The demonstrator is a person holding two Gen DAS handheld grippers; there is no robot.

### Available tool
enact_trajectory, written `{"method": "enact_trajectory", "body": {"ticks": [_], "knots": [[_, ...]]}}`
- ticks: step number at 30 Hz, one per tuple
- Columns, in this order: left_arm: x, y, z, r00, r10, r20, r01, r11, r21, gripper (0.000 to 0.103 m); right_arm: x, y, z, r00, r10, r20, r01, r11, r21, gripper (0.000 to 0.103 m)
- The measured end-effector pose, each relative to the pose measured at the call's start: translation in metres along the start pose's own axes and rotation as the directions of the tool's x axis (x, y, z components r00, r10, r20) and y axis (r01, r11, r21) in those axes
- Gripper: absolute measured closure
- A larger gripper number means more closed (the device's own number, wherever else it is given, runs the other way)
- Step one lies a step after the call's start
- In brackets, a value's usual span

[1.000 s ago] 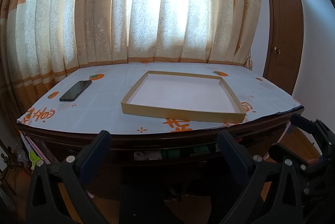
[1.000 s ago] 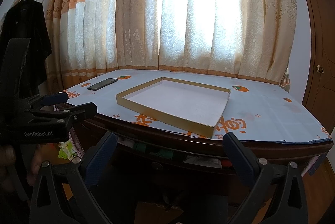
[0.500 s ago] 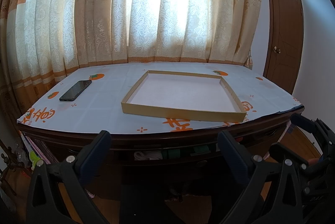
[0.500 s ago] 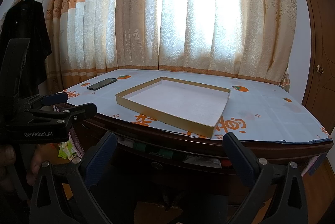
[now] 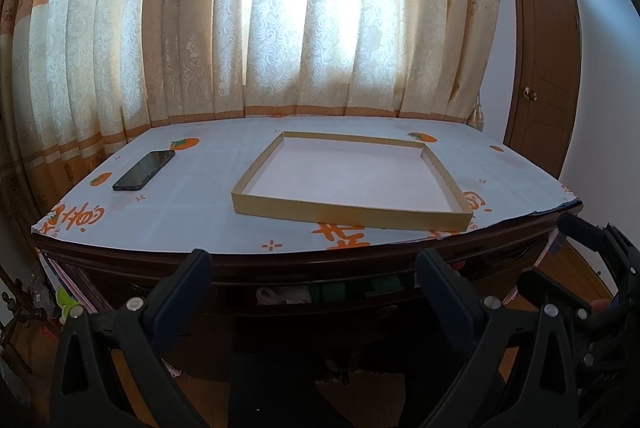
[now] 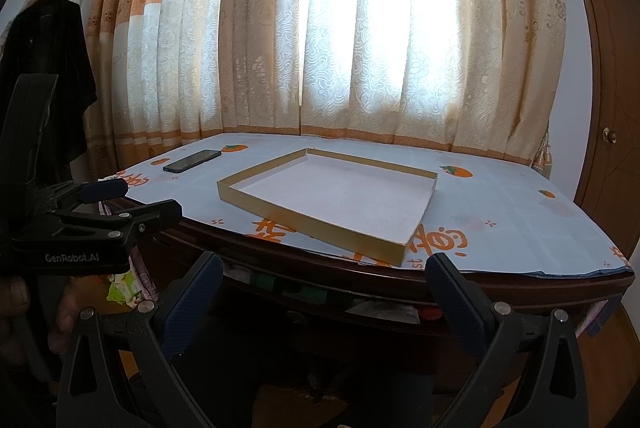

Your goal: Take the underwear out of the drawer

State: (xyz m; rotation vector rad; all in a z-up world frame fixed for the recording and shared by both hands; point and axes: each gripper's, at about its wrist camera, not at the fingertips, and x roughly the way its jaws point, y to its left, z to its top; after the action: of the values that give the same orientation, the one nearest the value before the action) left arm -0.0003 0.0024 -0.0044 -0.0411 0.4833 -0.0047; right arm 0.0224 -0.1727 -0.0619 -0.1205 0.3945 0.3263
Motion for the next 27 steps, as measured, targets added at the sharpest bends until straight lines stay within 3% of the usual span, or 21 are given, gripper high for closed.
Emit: {"method": "enact_trajectory", "body": {"ticks": [19, 27], "knots": [[0.017, -0.003, -0.008, 0.999, -0.001, -0.037, 0.001, 1.000, 0.009, 0.000, 0.012, -0.003, -0.007, 1.000, -0.012, -0.002, 0.012, 0.999, -0.035, 0.001], [0.034, -0.005, -0.017, 0.997, -0.002, -0.082, 0.003, 1.000, 0.009, 0.000, 0.030, -0.007, -0.021, 0.996, 0.043, 0.078, -0.034, 0.994, -0.105, 0.001]]}}
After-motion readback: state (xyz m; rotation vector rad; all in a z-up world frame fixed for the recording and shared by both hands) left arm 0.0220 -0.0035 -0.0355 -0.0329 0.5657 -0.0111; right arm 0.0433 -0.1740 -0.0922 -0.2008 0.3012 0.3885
